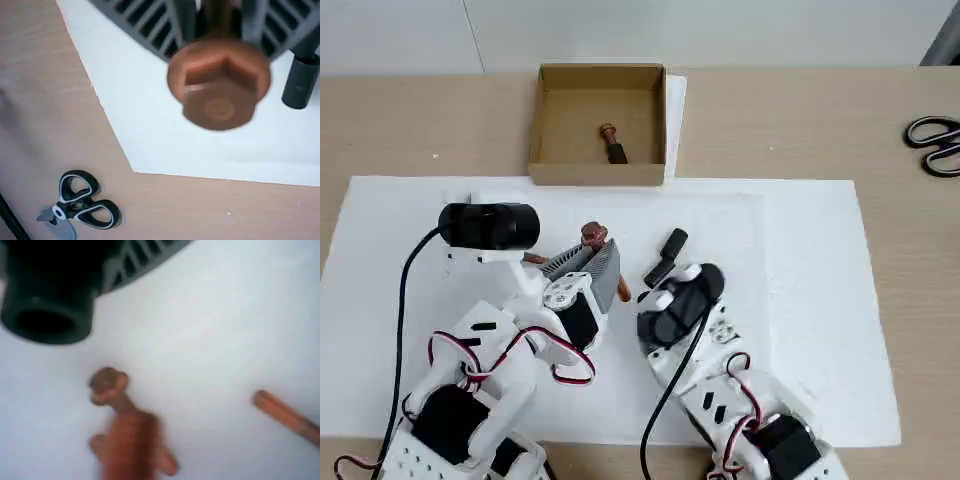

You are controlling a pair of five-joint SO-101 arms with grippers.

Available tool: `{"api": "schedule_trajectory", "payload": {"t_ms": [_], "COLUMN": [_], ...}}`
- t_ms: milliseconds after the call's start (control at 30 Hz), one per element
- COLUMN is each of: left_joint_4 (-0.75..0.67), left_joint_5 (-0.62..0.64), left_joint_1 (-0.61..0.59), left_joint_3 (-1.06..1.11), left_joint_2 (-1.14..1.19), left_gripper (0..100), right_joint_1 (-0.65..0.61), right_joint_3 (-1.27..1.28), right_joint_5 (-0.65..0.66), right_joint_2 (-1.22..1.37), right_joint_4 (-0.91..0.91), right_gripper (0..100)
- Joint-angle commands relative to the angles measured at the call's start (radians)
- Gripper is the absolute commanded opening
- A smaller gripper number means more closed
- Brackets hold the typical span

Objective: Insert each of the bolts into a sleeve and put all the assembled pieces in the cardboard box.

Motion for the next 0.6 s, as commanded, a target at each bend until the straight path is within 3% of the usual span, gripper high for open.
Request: {"api": "schedule_trajectory", "payload": {"t_ms": [0,567], "left_joint_4": [0.003,-0.002], "left_joint_5": [-0.005,0.009], "left_joint_1": [0.005,0.005], "left_joint_3": [-0.004,0.065], "left_joint_2": [-0.014,-0.014], "left_gripper": [1,1], "right_joint_1": [-0.044,-0.048], "right_joint_3": [-0.069,-0.133], "right_joint_5": [-0.017,-0.026], "right_joint_2": [0.002,0.002], "right_joint_4": [0.001,0.01], "right_gripper": [0.4,0.4]}}
